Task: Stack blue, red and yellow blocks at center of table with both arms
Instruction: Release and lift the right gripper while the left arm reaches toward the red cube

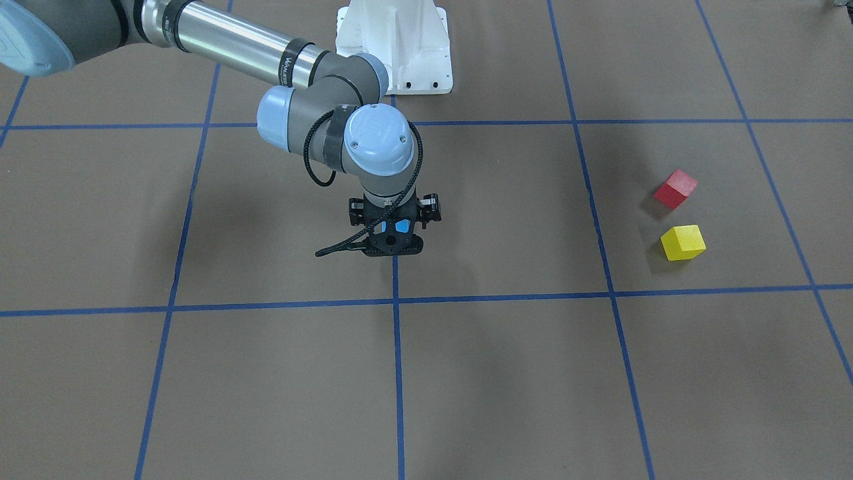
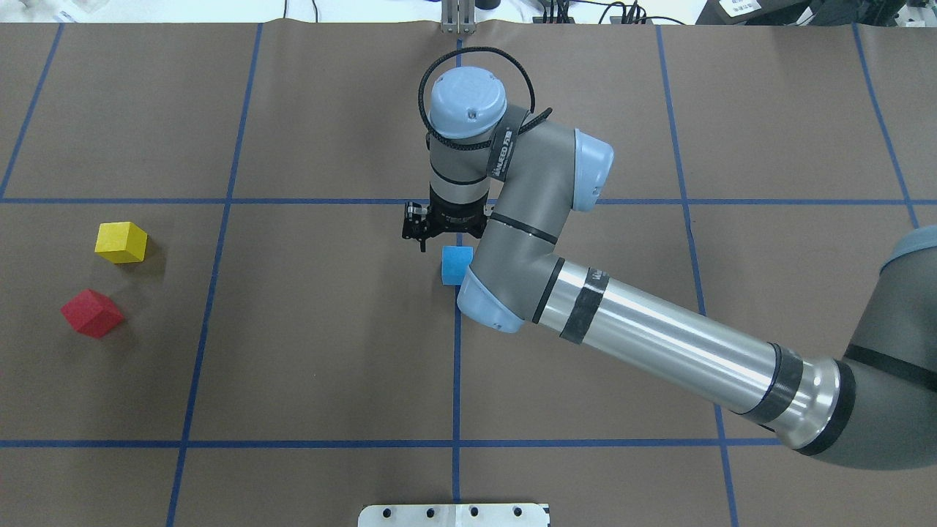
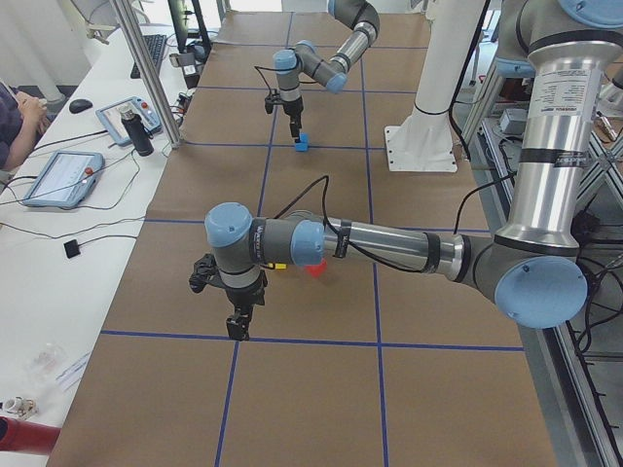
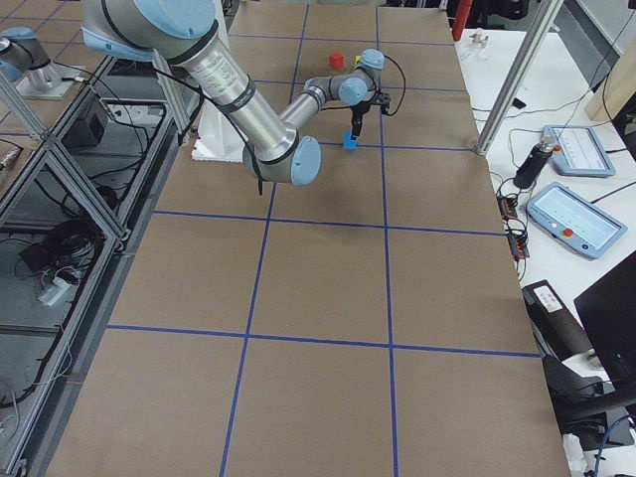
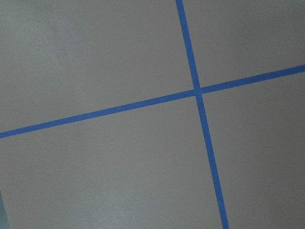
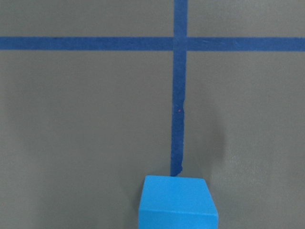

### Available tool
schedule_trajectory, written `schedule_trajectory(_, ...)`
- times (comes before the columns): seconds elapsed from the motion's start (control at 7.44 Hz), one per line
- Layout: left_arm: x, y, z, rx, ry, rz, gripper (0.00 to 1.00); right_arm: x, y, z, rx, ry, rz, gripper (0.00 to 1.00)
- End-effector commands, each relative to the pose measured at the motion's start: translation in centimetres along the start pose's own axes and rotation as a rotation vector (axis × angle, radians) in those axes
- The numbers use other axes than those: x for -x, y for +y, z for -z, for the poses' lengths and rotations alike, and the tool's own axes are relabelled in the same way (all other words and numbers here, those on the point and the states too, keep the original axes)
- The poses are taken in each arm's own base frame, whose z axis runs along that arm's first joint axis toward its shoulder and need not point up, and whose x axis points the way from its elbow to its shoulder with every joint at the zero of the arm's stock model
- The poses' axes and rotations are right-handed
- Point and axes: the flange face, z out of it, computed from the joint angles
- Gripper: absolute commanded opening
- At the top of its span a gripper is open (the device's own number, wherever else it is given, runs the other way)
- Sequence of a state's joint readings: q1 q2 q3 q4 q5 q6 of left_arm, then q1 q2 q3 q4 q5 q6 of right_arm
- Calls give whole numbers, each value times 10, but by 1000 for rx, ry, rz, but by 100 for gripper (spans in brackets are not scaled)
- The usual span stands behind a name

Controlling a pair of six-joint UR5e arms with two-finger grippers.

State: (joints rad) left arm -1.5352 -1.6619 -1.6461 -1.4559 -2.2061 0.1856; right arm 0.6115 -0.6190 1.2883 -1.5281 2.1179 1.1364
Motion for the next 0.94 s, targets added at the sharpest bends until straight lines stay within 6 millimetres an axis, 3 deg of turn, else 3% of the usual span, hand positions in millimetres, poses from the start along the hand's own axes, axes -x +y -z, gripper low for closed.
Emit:
schedule_trajectory(0.0,-58,-20,38,-95,5,-126,100,-26,-26,86,-7,-77,-57,99)
schedule_trajectory(0.13,-85,-11,48,-113,55,0,100,-66,-34,100,-38,-71,-68,99)
schedule_trajectory(0.27,-130,-20,27,-53,179,206,100,-109,-47,105,-65,-56,-79,99)
schedule_trajectory(0.4,-172,-29,22,-22,302,262,100,-143,-66,113,-81,-41,-44,99)
schedule_trajectory(0.54,-189,-45,24,-56,357,189,100,-174,-74,106,-82,-15,-17,99)
schedule_trajectory(0.67,-198,-54,23,-80,368,158,100,-188,-78,101,-85,1,6,99)
schedule_trajectory(0.81,-215,-46,20,-62,364,245,100,-209,-82,97,-86,20,14,99)
